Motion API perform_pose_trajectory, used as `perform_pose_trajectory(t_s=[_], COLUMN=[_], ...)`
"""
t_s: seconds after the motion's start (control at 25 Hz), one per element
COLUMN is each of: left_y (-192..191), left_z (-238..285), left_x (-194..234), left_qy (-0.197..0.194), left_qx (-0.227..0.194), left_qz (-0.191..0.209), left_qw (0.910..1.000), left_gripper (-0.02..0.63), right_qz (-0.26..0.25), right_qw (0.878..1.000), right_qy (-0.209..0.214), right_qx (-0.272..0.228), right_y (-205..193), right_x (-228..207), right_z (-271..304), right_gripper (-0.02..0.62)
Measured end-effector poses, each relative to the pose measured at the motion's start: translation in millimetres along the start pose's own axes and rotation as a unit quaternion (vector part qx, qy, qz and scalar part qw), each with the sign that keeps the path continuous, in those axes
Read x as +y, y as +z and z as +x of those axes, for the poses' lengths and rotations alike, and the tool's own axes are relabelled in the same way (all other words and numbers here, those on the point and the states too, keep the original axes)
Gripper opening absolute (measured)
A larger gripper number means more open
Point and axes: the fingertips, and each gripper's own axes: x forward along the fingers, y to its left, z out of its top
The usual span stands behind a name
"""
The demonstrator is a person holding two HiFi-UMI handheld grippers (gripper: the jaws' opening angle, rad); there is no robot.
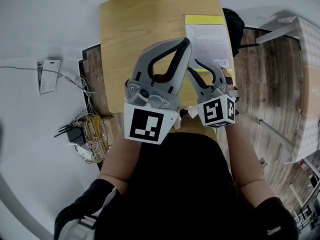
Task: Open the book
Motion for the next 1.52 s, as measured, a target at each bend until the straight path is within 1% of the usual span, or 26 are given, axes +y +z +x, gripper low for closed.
perform_pose_trajectory(t_s=[0.24,0.36,0.52,0.72,0.84,1.08,1.24,1.4,1.52], left_y=[-6,-12,-17,-22,-23,-24,-24,-22,-23], left_z=[-1,-4,-5,-8,-10,-12,-13,-13,-14], left_x=[-2,-3,-3,-1,2,4,2,3,2], left_qy=[-0.006,-0.013,-0.014,-0.015,-0.01,-0.007,-0.008,-0.009,-0.01], left_qx=[0.007,0.013,0.019,0.026,0.027,0.027,0.026,0.024,0.026], left_qz=[-0.002,-0.001,-0.004,-0.004,-0.004,-0.006,-0.009,-0.009,-0.013], left_qw=[0.9999,0.9998,0.9997,0.9995,0.9996,0.9996,0.9996,0.9996,0.9995], left_gripper=[0.011,0.009,0.009,0.011,0.009,0.011,0.011,0.009,0.011], right_qz=[0.011,0.02,0.017,0.038,0.043,0.051,0.055,0.062,0.057], right_qw=[0.999,0.998,0.996,0.992,0.991,0.989,0.988,0.988,0.988], right_qy=[0.029,0.035,0.043,0.047,0.044,0.032,0.035,0.021,0.017], right_qx=[0.037,0.05,0.074,0.107,0.122,0.133,0.143,0.142,0.144], right_y=[-30,-39,-57,-84,-94,-102,-109,-113,-115], right_x=[16,22,31,38,39,37,40,37,38], right_z=[16,26,35,44,47,50,52,50,50], right_gripper=[0.147,0.153,0.155,0.155,0.155,0.153,0.153,0.139,0.131])
